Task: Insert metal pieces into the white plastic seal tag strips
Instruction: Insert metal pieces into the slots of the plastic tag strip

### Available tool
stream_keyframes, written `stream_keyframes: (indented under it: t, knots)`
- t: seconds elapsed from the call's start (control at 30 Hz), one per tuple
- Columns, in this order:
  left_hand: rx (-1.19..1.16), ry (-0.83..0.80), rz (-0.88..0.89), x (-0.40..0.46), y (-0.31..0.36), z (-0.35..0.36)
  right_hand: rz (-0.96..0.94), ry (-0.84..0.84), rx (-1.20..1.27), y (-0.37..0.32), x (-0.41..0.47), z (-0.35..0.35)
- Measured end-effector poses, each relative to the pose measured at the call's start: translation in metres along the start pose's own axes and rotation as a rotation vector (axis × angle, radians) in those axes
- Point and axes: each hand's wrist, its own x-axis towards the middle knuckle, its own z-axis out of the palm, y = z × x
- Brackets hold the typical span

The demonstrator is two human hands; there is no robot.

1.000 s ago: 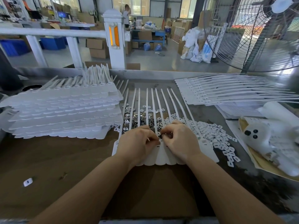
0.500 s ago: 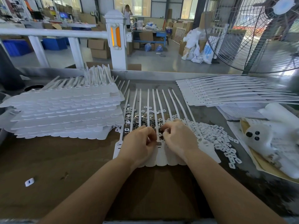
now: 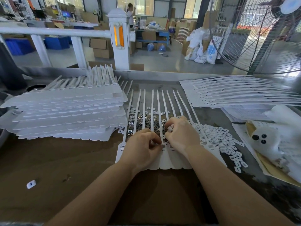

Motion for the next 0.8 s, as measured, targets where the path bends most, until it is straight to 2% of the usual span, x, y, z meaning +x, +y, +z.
stream_keyframes:
  t: [0.17,0.43,0.67,0.8]
  knots:
    - [0.039,0.027,0.038,-0.0013,0.0014,0.0032,0.000,-0.037,-0.074,-0.0033,0.0037,0.0035]
    - [0.037,0.032,0.045,-0.0014,0.0030,0.0035,-0.031,0.044,-0.085,-0.0011,0.0063,0.0061]
    - [0.057,0.018,0.059,-0.0024,0.0019,0.0052,-0.129,0.124,-0.177,0.0038,0.0019,0.0078]
    - [0.064,0.022,0.044,-0.0015,0.0014,0.0060,-0.162,0.155,-0.073,0.0040,0.0008,0.0070]
